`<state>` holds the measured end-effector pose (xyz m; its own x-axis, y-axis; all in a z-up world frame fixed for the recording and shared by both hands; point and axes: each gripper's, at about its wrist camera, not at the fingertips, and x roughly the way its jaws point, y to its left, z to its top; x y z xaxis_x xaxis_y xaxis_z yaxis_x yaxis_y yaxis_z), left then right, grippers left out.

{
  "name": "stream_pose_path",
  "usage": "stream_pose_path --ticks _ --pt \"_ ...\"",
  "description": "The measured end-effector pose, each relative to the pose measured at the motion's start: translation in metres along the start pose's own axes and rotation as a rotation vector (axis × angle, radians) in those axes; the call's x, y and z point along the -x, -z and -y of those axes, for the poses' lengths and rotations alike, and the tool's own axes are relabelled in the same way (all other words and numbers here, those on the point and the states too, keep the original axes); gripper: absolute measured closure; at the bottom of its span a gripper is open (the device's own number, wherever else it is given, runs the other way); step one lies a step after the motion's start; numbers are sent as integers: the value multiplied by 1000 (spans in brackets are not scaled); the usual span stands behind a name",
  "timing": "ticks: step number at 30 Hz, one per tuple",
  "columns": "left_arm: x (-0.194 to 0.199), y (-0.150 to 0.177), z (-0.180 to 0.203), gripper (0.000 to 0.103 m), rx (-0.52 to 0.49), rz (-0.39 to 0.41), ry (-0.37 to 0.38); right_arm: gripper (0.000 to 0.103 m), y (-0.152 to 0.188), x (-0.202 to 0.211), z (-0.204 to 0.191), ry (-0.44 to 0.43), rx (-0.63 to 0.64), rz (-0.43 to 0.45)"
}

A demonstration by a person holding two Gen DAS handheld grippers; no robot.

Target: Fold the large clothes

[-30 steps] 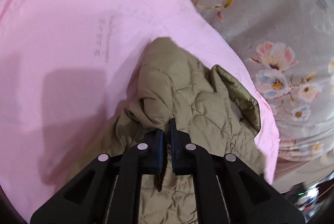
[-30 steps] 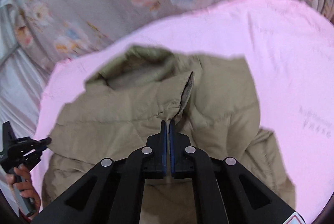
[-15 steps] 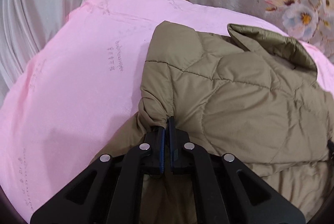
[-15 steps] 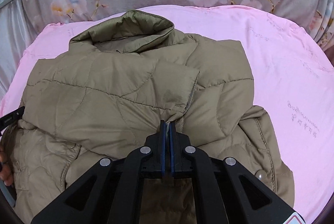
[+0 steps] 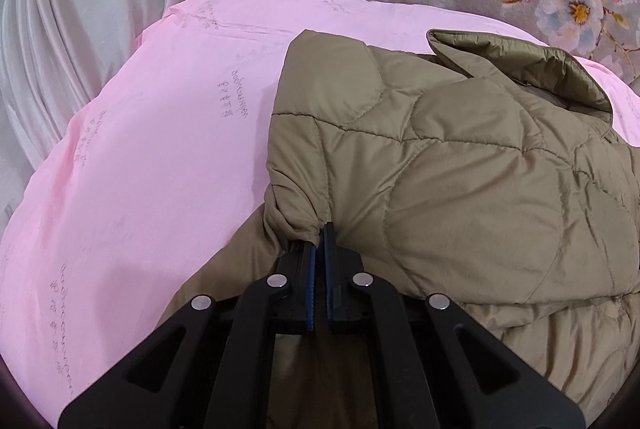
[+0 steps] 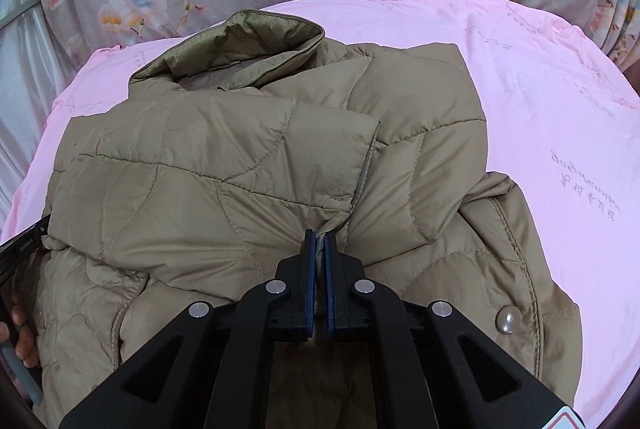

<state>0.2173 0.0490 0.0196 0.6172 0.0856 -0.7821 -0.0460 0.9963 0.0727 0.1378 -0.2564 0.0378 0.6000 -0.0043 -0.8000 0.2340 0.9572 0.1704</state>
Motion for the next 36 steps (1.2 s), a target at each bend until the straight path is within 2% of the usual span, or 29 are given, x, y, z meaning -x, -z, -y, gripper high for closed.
stream_pose_path --ticks 8,10,12,14,17,19,20,22,24,26,27,29,32,36 --pt "12 6 0 98 -14 12 -16 98 5 10 1 2 9 -13" --pt "28 1 -8 95 -19 43 -13 86 0 18 -2 35 36 -21" --pt "47 -6 -17 84 -19 87 -11 61 -7 38 -4 86 70 27" --pt "75 -25 -27 69 -11 163 -24 58 -21 66 -7 129 79 117" --pt "98 -56 -23 67 22 210 26 58 -48 88 -22 60 73 169" --pt "102 -77 -4 63 25 218 70 58 -61 90 -43 13 97 175" --pt "98 -84 9 57 12 218 83 58 -67 85 -58 -19 119 166" --pt "83 -87 35 56 -19 204 80 58 -72 68 -79 -59 148 136" --pt "57 -81 62 56 -64 151 92 58 -71 42 -95 -51 181 92" --pt "22 -64 83 56 -107 86 67 58 -63 15 -105 -43 194 39" --pt "10 -56 85 56 -115 70 55 58 -56 -2 -106 -39 192 3" --pt "-15 -34 88 53 -133 63 27 58 -42 -17 -104 -39 189 15" --pt "-16 -27 92 52 -151 88 -10 57 -39 -19 -108 -30 194 24" --pt "-17 -26 91 50 -146 86 -11 56 -37 -21 -105 -32 188 29"
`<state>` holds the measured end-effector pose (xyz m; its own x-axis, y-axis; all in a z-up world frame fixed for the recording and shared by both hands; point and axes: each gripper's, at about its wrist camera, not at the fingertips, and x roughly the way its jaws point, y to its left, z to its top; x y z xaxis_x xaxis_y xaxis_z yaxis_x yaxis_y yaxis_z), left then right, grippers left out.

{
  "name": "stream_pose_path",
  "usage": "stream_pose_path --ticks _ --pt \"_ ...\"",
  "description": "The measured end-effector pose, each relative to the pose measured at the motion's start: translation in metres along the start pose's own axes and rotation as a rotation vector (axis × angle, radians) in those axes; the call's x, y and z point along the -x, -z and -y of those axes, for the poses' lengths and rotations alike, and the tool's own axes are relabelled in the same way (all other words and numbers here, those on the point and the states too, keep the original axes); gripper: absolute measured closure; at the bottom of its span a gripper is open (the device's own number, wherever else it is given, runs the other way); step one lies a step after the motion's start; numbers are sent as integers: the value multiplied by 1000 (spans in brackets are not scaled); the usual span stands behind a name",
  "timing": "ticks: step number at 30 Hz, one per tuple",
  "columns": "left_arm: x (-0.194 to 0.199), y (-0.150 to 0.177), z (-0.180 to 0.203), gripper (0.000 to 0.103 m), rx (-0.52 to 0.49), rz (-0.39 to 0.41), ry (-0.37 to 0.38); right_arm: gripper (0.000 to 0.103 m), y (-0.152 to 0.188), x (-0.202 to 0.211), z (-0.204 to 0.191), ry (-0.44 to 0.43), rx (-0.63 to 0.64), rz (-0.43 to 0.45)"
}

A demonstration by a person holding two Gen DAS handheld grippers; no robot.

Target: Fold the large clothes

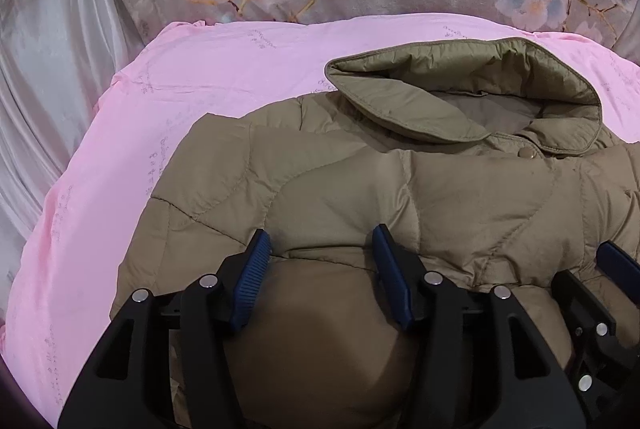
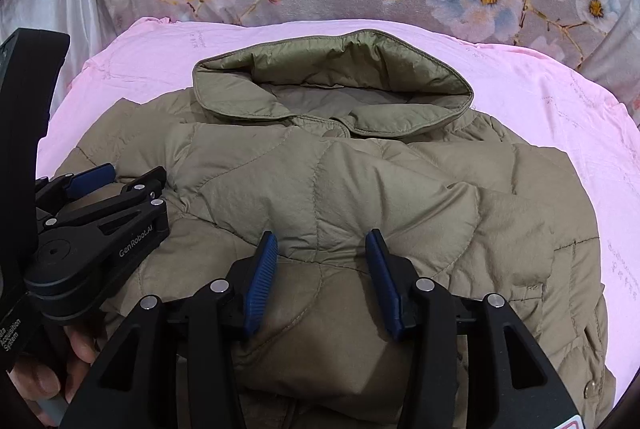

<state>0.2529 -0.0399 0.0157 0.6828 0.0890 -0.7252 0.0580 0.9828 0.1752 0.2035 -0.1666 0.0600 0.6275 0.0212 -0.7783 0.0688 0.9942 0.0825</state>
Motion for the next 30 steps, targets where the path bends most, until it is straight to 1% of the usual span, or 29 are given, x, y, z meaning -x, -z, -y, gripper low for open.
stream_pose_path --ticks 12,30 --pt "-2 -3 1 48 -3 -4 -6 52 3 0 5 -21 -17 -7" --pt "-3 -2 0 48 -6 0 -9 51 3 0 5 -20 -19 -11"
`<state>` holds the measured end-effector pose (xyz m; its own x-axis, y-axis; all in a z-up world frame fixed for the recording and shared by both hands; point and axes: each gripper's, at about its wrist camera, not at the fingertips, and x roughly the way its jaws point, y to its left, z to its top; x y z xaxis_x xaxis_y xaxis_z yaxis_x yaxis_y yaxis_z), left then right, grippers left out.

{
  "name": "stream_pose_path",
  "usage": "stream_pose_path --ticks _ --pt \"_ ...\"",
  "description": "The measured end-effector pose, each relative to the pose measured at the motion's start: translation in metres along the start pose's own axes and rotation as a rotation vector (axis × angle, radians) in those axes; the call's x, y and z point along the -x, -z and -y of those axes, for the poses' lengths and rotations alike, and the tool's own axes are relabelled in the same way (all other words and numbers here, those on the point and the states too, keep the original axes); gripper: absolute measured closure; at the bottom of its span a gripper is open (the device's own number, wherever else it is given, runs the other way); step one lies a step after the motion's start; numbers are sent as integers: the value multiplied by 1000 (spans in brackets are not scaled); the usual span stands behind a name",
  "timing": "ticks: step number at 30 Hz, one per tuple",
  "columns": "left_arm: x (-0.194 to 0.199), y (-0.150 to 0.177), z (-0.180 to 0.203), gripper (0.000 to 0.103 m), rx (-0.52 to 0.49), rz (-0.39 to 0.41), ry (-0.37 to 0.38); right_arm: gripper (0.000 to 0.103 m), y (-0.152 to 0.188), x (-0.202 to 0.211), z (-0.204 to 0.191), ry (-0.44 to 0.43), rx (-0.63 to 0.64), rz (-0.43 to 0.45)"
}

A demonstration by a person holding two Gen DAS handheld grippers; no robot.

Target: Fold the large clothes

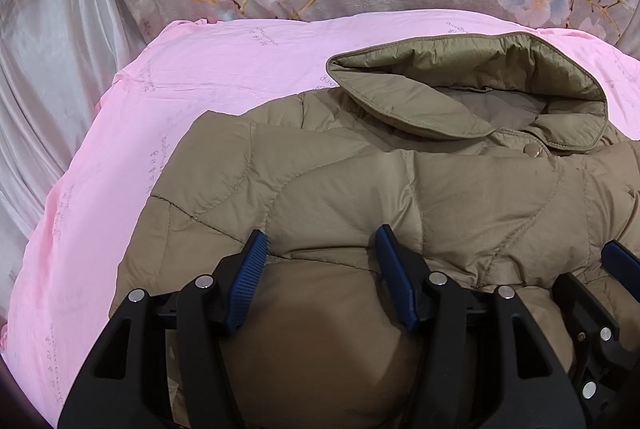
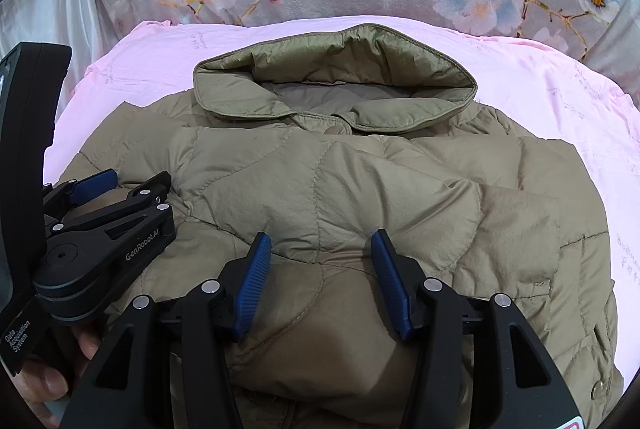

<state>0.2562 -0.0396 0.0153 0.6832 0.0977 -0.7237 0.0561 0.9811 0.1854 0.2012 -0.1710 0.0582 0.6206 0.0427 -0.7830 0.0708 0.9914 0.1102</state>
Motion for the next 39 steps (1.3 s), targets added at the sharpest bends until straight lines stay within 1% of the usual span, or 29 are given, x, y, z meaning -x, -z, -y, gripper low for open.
stream_pose_path --ticks 7,9,11,12,15,16,18,19,21,23,25,26,27,28,29,30,31,32,33,34,35,36,37,38,39 --pt "0 0 0 47 2 1 2 50 0 1 0 -2 -2 -1" --pt "0 0 -2 44 12 1 13 43 0 1 2 -27 -12 1" --pt "2 -1 -11 39 41 2 65 40 0 3 5 -69 -29 4" --pt "4 -2 -17 36 58 2 95 40 0 5 8 -91 -45 4" --pt "17 -9 -38 35 112 -7 179 41 -3 21 23 -127 -87 3" --pt "22 -16 -46 34 133 -3 208 41 -6 27 30 -144 -107 8" --pt "27 -33 -52 28 164 -1 242 41 -17 33 47 -169 -167 7" --pt "27 -46 -53 27 183 -12 270 41 -23 32 56 -172 -205 5" --pt "18 -65 -49 25 206 -42 327 41 -39 25 75 -187 -279 5" --pt "-2 -83 -42 24 235 -95 370 41 -52 12 89 -189 -335 0" --pt "-27 -90 -32 24 273 -178 428 42 -61 -7 103 -220 -417 -27" --pt "-38 -91 -29 24 296 -210 468 45 -63 -16 108 -244 -454 -44" --pt "-47 -91 -26 27 319 -235 500 55 -64 -30 112 -278 -495 -72" --pt "-55 -88 -23 32 346 -251 502 64 -64 -40 113 -304 -521 -96" --pt "-57 -87 -22 49 354 -246 497 86 -64 -49 113 -328 -537 -119" --pt "-59 -87 -20 74 349 -240 496 98 -64 -57 110 -345 -536 -137" --pt "-59 -85 -17 86 330 -235 504 98 -64 -58 106 -343 -525 -127" --pt "-56 -84 -17 88 320 -213 493 99 -64 -53 104 -338 -507 -94" --pt "-52 -82 -18 91 305 -187 477 99 -66 -44 99 -324 -461 -48" --pt "-48 -79 -17 92 267 -154 444 99 -65 -39 95 -295 -419 -18" --pt "-49 -75 -15 93 243 -140 419 99 -64 -37 92 -261 -383 -1" --pt "-52 -70 -14 93 227 -139 407 99 -61 -39 88 -226 -357 -3" --pt "-57 -62 -12 94 211 -140 395 100 -56 -45 88 -204 -349 -24" --pt "-60 -58 -10 94 196 -134 383 101 -51 -55 87 -199 -355 -52" --pt "-61 -56 -7 94 181 -120 368 101 -48 -59 88 -203 -365 -58"
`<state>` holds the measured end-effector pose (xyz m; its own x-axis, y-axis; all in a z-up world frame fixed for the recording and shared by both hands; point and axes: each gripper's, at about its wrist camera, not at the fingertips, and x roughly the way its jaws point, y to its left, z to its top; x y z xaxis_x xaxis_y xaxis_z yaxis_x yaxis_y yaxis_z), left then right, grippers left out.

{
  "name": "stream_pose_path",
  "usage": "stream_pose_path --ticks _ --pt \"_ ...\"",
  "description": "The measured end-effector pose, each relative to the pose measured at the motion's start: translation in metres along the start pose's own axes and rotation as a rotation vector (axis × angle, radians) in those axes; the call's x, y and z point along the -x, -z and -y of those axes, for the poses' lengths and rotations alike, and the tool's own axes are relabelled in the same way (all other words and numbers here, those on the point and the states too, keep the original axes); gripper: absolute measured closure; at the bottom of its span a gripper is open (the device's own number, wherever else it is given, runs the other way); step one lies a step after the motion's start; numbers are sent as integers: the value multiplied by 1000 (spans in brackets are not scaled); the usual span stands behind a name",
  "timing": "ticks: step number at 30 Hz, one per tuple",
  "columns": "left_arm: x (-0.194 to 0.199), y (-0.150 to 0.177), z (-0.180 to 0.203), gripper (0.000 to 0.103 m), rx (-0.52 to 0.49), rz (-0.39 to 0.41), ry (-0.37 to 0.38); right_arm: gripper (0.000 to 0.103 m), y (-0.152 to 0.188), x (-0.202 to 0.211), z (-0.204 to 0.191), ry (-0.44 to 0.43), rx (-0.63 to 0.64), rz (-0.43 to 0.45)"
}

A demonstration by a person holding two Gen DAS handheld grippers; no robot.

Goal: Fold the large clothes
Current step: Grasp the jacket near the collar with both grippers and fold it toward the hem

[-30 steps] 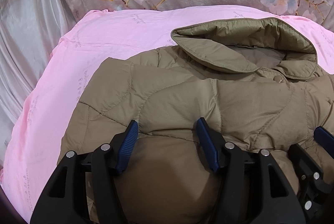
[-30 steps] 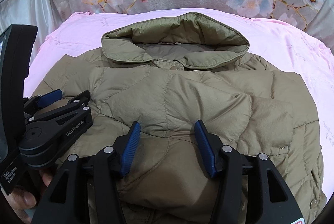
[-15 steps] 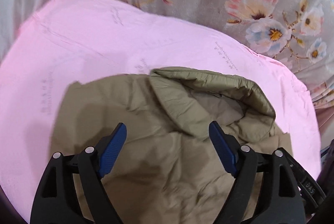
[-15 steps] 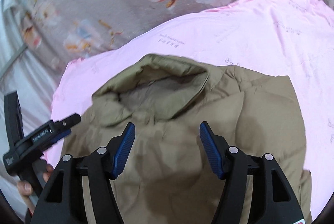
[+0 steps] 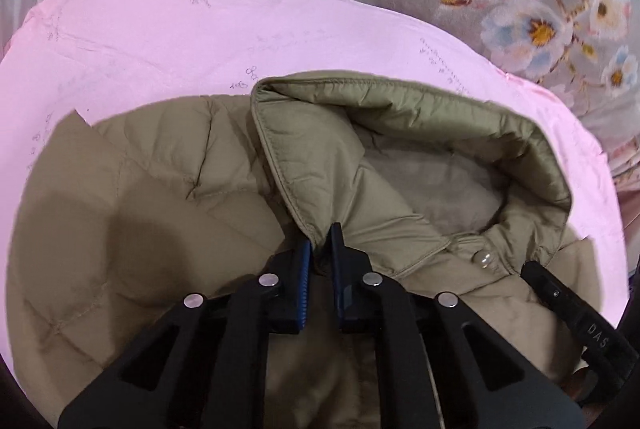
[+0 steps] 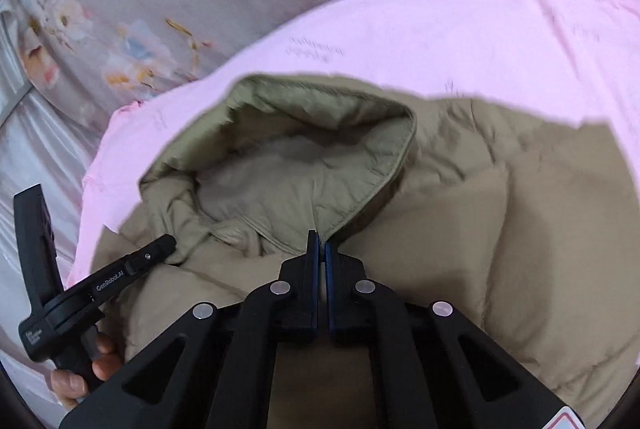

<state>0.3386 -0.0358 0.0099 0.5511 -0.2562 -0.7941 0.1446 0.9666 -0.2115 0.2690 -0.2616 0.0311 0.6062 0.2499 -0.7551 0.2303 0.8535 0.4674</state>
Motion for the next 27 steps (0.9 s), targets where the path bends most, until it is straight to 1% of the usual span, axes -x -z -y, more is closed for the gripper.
stream_pose_path --ticks 2,5,7,11,14,16,17,18,19,20,21,22,23,24,25,27 --pt "-1 3 8 94 -44 21 -48 101 2 -2 -2 14 14 5" --pt "-3 6 17 94 -92 35 -104 101 4 -6 -12 61 61 14" --pt "-4 5 19 94 -102 38 -116 101 5 -9 -15 86 77 26" --pt "-3 5 19 94 -106 40 -122 103 5 -8 -8 74 63 25" --pt "-2 3 15 93 -90 41 -102 101 4 -7 1 43 38 18" --pt "2 0 7 92 -51 30 -50 100 2 -5 5 15 16 5" --pt "7 -2 2 91 -38 19 -26 96 1 1 7 7 4 -11" --pt "13 -5 -2 91 -32 9 -5 90 0 9 7 6 3 -15" --pt "24 -9 -8 91 -30 8 9 89 -1 23 8 1 7 1" --pt "36 -16 -13 85 -31 29 6 89 -5 36 8 -10 8 30" --pt "44 -23 -15 73 -31 51 1 88 -8 46 8 -22 4 55" --pt "55 -36 -18 66 -21 77 3 88 -15 57 9 -40 -15 85" --pt "61 -48 -20 53 -6 88 16 87 -24 65 10 -63 -43 109" --pt "64 -61 -20 48 9 94 35 87 -36 68 12 -95 -74 125" --pt "64 -77 -19 48 30 99 52 87 -49 67 12 -115 -94 138" --pt "56 -105 -14 48 64 96 44 87 -69 61 10 -88 -118 174"
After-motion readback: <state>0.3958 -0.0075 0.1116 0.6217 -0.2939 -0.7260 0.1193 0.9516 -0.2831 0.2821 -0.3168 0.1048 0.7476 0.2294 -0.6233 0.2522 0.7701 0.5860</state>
